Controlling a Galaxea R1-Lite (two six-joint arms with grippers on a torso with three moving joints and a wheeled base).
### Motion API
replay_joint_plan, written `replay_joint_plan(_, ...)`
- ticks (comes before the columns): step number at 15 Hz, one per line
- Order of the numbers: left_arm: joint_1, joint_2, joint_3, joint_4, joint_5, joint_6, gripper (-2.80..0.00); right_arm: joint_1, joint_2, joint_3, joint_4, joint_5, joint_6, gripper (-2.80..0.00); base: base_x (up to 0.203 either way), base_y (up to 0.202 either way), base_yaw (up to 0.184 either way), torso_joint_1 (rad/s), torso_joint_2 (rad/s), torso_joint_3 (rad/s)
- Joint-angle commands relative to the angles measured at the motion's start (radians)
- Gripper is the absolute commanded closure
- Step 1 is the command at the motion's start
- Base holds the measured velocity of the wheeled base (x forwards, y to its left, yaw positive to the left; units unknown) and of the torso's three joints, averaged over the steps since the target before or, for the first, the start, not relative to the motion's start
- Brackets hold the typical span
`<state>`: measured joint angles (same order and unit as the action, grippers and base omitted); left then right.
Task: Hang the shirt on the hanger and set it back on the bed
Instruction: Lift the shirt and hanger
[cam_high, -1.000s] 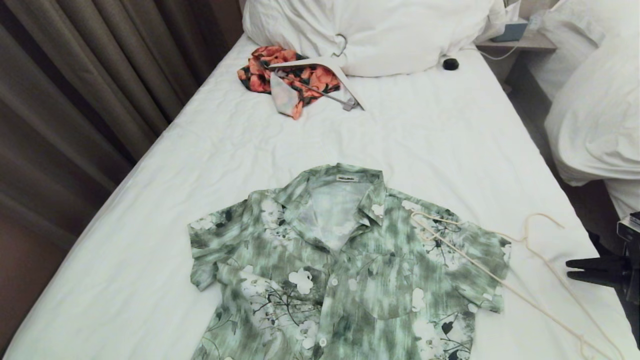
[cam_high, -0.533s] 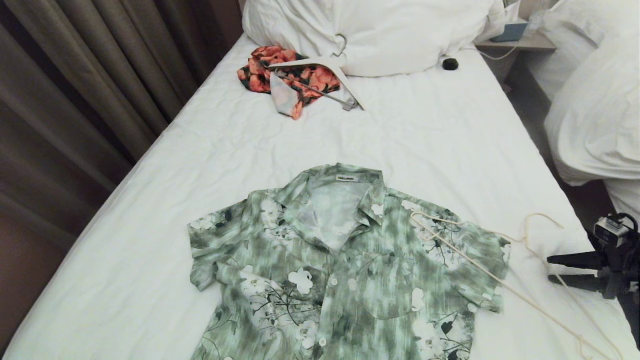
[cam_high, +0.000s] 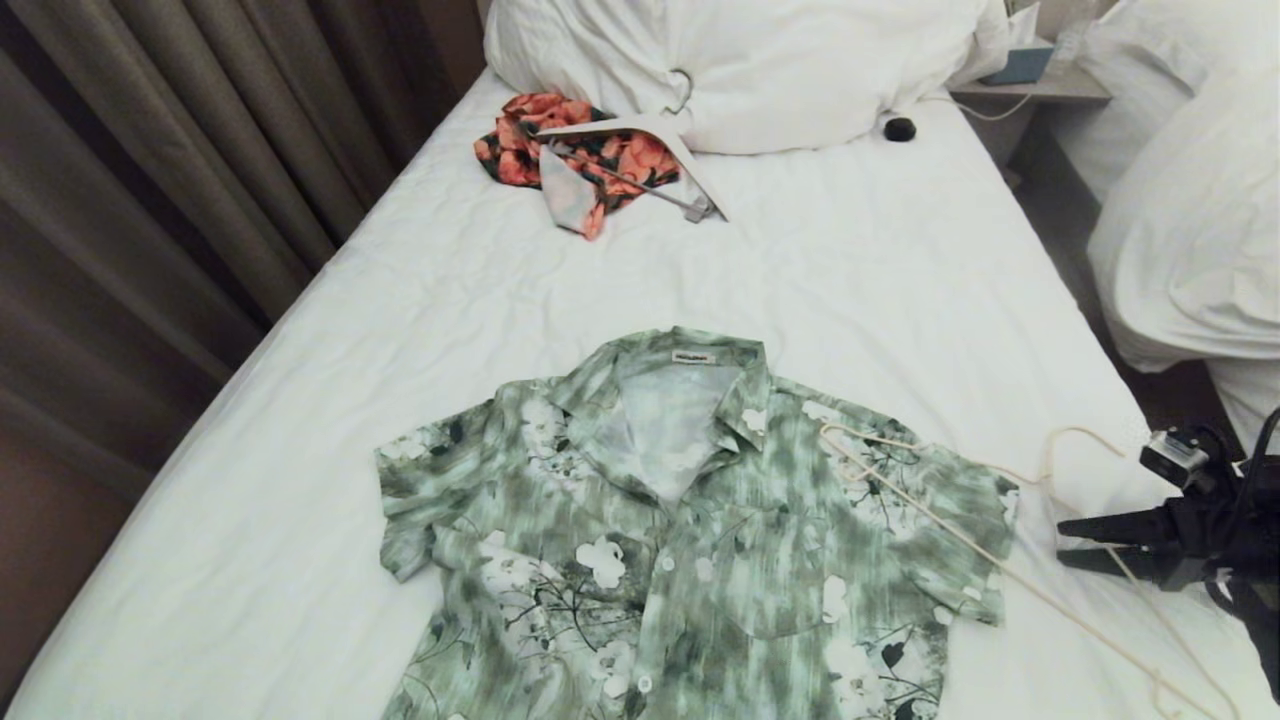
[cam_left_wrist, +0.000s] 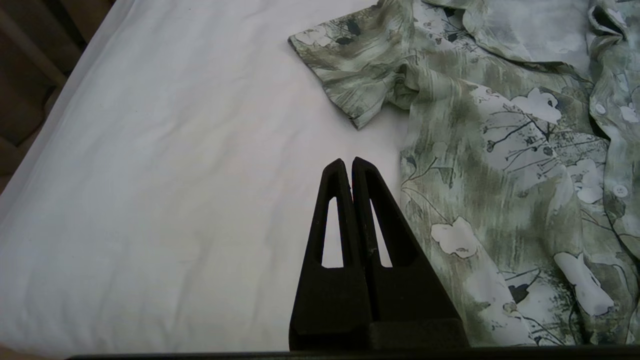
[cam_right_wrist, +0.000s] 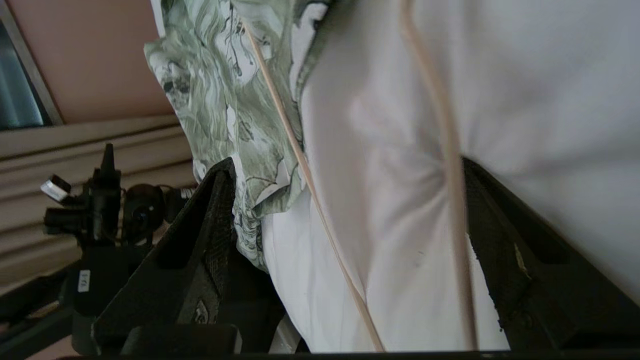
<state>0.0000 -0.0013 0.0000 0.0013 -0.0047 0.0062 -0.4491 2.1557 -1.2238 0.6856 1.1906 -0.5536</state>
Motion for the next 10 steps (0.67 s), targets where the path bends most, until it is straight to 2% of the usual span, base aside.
replay_joint_plan(1,0.0,0.001,0.001,0.0,0.0,0.0,0.0,0.029,0.006,-0.003,-0.003,0.007,-0.003,-2.8,0.0,0.0,0.0,0.0,0.0,0.0)
replay_joint_plan(7,0.0,0.001,0.001,0.0,0.0,0.0,0.0,0.091,0.004,-0.003,-0.029,0.007,-0.038,-2.8,0.0,0.0,0.0,0.0,0.0,0.0)
replay_joint_plan(8,0.0,0.001,0.002,0.0,0.0,0.0,0.0,0.093,0.005,-0.002,-0.041,0.007,-0.038,0.0,0.0,0.0,0.0,0.0,0.0,0.0)
replay_joint_plan(10,0.0,0.001,0.001,0.0,0.0,0.0,0.0,0.093,-0.002,0.0,-0.046,0.009,-0.037,0.0,0.0,0.0,0.0,0.0,0.0,0.0)
